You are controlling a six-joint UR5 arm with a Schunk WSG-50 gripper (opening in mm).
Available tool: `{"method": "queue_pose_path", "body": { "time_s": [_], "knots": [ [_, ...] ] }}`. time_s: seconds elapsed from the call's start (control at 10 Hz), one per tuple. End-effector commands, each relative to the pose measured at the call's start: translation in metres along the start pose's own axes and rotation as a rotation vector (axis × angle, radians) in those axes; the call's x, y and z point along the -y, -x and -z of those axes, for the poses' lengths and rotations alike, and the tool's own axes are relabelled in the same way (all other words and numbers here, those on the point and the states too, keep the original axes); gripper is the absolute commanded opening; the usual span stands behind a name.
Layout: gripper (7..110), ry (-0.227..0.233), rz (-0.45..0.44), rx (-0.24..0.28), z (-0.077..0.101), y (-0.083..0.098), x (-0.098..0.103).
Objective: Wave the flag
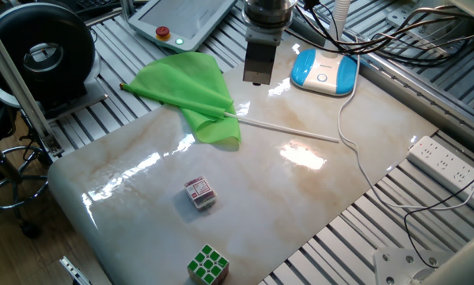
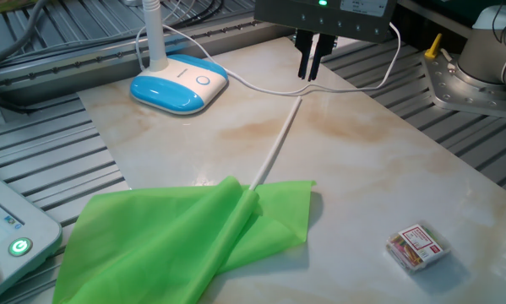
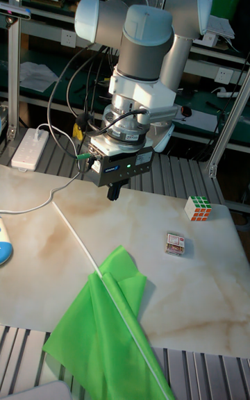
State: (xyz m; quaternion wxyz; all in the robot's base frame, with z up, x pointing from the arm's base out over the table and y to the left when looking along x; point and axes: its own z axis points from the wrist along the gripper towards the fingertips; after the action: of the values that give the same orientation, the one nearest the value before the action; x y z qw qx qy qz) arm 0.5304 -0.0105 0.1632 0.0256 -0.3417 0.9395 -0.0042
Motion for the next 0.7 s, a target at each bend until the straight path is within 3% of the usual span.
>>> {"method": "queue_pose_path", "body": {
  "time_s": [0.0, 0.2, 0.6],
  "knots": [
    [7, -0.001, -0.004, 0.015, 0.0006, 0.0022, 0.0012],
    [7, 0.023, -0.01, 0.037, 0.0008, 0.0077, -0.0047],
    [7, 0.002, -0.03, 0.01, 0.0006, 0.0008, 0.0005]
  ]
}}
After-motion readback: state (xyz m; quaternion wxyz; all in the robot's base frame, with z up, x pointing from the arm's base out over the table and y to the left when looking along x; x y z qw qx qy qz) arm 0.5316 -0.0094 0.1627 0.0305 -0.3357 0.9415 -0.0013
